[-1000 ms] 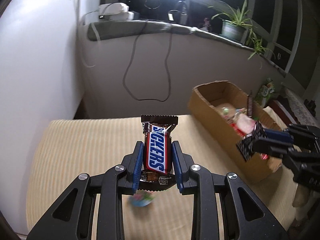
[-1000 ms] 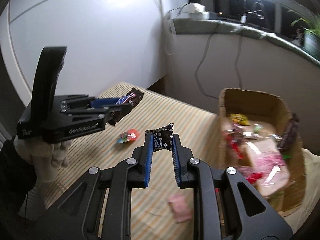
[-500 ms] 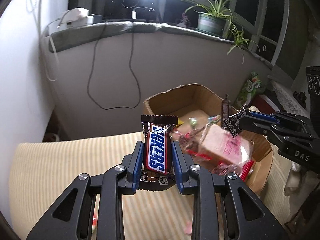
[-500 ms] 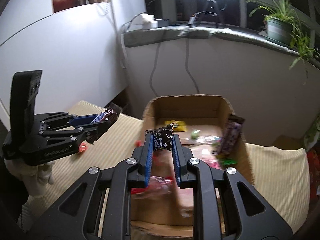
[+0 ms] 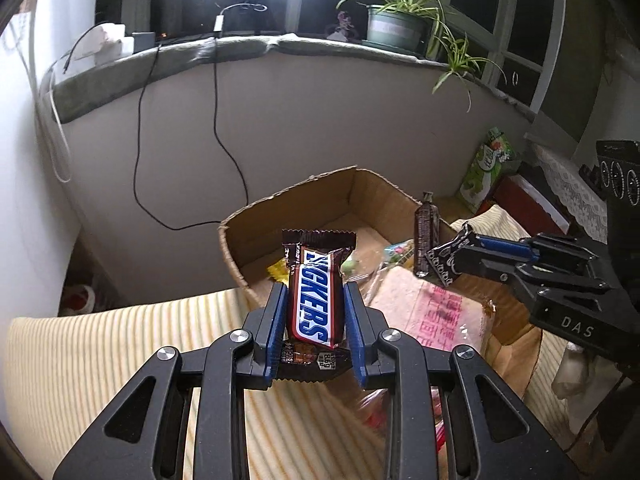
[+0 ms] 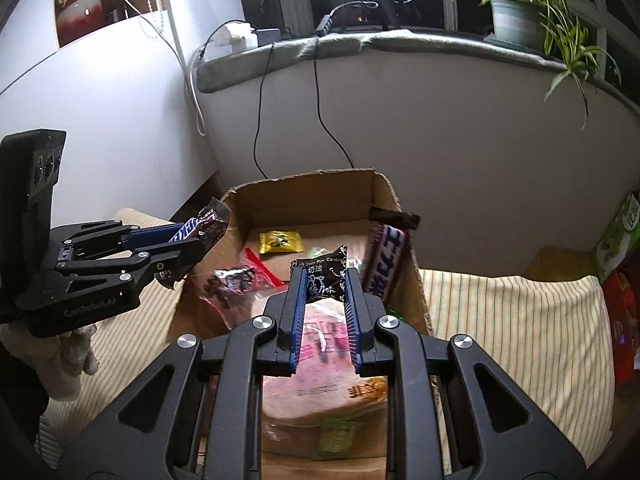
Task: Organize snacks
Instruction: 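Carry the Snickers bar and black candy pack over the box with both tools, then open both tools to drop the Snickers bar and black candy into the box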
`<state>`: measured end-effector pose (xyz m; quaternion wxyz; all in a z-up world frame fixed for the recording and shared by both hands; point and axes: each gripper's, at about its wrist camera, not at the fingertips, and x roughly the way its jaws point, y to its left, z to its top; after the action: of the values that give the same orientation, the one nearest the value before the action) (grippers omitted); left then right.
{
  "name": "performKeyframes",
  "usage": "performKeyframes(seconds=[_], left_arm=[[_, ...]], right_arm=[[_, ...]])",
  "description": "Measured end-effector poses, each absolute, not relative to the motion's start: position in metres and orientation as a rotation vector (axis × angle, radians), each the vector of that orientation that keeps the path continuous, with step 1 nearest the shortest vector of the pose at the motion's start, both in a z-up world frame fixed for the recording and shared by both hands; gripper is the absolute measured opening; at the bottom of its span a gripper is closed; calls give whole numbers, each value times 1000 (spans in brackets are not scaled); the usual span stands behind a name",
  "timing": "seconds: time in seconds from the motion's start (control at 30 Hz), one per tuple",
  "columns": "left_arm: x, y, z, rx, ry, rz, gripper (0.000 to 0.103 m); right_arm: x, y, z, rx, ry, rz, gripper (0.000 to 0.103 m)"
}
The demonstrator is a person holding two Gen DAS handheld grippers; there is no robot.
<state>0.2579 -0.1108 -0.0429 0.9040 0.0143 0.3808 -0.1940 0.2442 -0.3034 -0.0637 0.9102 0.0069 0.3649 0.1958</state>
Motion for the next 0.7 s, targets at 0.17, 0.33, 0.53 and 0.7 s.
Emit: performKeyframes(seconds=[0.17, 0.33, 0.53, 0.7], left_arm=[[257, -120, -42, 48, 786, -411, 27], [256, -127, -41, 61, 786, -415, 27], [256, -131, -39, 67, 781, -417, 27], [253, -134, -36, 80, 772, -411, 27]], right_arm=[[244, -310, -69, 26, 763, 400, 19], [244, -315, -72, 39, 773, 400, 19], [244, -317, -72, 48, 778, 390, 21], [243, -319, -71, 53, 779, 383, 27]])
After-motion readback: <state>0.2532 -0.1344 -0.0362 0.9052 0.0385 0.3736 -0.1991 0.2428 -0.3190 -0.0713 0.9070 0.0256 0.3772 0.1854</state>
